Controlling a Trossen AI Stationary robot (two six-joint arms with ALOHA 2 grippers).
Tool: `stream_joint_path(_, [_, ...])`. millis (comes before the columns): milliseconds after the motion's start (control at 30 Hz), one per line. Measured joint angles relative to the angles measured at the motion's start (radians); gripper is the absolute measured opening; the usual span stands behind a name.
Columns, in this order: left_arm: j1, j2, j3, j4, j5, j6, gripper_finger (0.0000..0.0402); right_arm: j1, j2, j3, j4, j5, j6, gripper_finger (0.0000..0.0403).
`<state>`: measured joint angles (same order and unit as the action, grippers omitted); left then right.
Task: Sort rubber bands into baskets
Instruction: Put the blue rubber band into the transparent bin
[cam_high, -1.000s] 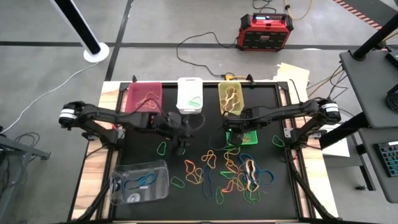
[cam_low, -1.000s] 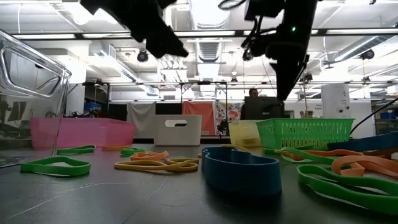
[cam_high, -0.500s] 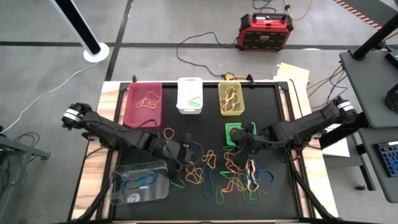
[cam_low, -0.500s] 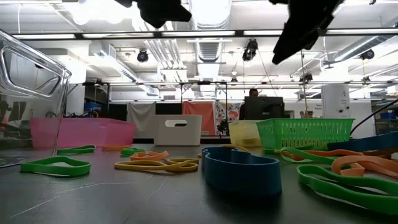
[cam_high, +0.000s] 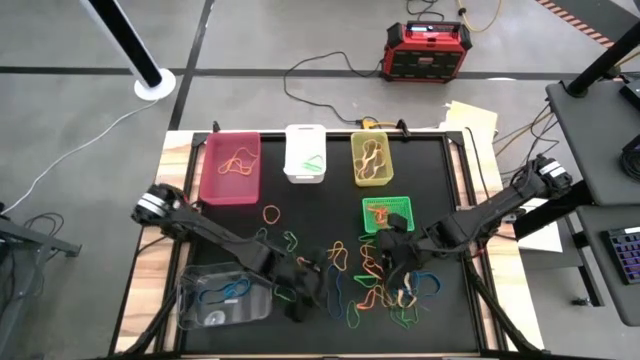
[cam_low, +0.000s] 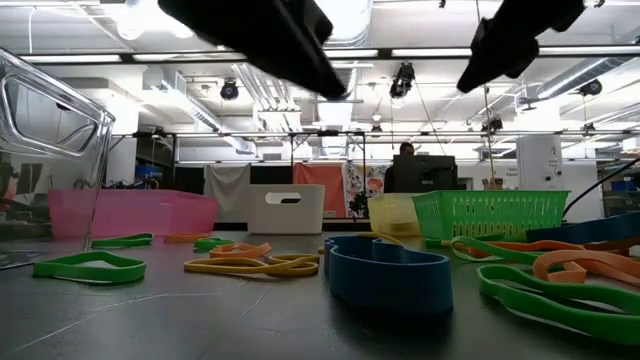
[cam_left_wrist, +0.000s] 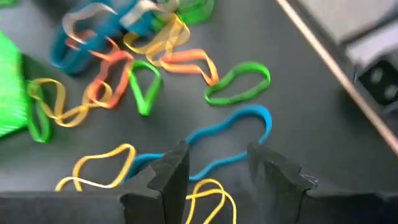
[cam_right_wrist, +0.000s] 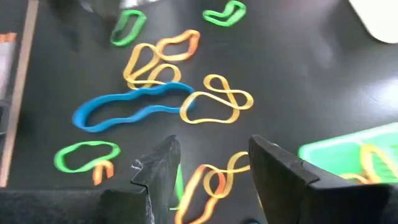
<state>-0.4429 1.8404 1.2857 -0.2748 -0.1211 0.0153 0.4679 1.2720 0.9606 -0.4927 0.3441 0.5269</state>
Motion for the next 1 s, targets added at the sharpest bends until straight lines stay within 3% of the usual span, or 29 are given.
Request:
stream_joint_path(233, [-0.004,0.146,0.165,-0.186,0.100,0.127,0.0145,0.049,0.000,-0.016,0.070,-0.001,-0.011,0.0185])
stream_joint_path(400, [-0.004,0.237,0.230,-0.217,0.105,0.252,0.0145,0.064,0.000,-0.017,0.116,-0.002,-0.011,0.0184])
stream_joint_path(700, [-0.003,0.358,0.315,-0.269,0.107,0.287,0.0142,0.082,0.000,-0.017,0.133,-0.001,-0.003,0.0187])
stream_joint_path(833, [-0.004,0.377,0.324,-0.269,0.113,0.299,0.0105,0.084,0.000,-0.017,0.136,-0.001,-0.003,0.0187])
stream_joint_path(1000, [-0.005,0.371,0.320,-0.275,0.119,0.296,0.0012,0.084,0.000,-0.017,0.135,-0.001,-0.004,0.0187])
